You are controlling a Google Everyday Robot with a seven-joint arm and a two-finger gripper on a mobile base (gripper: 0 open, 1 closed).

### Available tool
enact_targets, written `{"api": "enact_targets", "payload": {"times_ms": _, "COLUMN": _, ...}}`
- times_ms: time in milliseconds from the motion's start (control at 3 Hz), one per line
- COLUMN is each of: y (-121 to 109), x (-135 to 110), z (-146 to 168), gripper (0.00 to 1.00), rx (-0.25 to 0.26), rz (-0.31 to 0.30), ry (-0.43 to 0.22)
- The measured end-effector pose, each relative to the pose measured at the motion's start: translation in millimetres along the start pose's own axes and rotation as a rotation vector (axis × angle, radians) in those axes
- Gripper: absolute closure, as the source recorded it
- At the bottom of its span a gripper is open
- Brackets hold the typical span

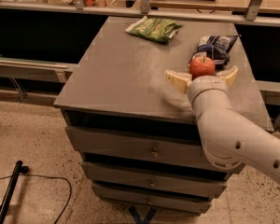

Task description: Move apple near blue chip bag

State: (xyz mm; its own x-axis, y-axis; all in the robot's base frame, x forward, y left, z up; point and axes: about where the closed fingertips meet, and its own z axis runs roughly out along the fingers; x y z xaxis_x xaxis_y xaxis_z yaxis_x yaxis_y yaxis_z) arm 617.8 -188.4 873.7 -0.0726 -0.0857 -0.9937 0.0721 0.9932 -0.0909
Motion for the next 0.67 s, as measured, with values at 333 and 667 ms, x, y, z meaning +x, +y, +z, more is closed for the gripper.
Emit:
{"api": "enact_targets", "payload": {"times_ms": 333, "y": 19.6, "x": -9.4, "z": -43.7, "gripper": 0.00, "rx": -0.039, "rz": -0.006, "ry": 0.035}}
{"api": "enact_targets", "payload": {"times_ms": 667, "y": 20.9, "x": -8.7, "z": -43.8, "gripper": 0.00, "rx": -0.042, "rz": 0.003, "ry": 0.042}}
